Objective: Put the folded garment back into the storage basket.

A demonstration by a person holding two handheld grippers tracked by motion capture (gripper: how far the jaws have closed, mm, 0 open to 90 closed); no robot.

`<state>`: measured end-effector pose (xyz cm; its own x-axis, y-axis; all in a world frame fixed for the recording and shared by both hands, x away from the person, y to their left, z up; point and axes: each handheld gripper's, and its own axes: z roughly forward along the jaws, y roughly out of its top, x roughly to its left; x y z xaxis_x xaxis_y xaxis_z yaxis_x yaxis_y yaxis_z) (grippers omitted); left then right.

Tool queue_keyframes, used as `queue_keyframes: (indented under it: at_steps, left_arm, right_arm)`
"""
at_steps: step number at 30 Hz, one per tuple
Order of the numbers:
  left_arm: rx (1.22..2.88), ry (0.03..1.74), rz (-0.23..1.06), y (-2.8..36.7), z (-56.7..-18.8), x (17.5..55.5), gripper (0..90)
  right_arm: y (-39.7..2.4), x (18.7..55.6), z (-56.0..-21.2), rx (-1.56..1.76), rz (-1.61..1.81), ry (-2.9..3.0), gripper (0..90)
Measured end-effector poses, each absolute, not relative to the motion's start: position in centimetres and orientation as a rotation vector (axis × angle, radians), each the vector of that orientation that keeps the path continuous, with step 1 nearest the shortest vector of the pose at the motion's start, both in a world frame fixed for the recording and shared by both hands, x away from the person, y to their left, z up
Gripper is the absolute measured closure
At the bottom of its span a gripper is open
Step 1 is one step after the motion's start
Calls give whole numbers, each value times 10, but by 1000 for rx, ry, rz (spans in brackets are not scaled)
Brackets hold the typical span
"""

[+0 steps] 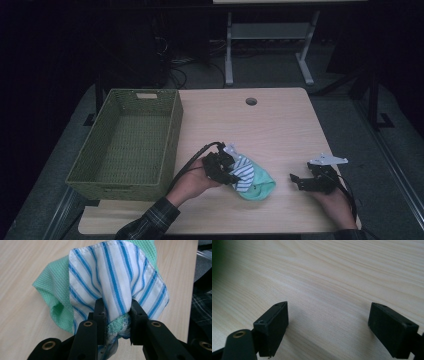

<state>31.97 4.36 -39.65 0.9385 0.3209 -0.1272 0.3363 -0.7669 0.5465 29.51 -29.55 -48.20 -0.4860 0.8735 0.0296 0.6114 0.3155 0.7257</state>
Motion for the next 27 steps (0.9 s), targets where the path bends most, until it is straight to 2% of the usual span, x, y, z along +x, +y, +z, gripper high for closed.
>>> queue_keyframes:
  at_steps: [14, 27]
  left_arm:
    - [2478, 467, 4, 60, -351, 331, 714]
    - [2457, 481, 46, 73, -327, 338, 714]
  right_arm:
    - [-296, 296, -482, 1320, 972, 2215, 154]
    - [-296, 295, -482, 1331, 971, 2215, 152]
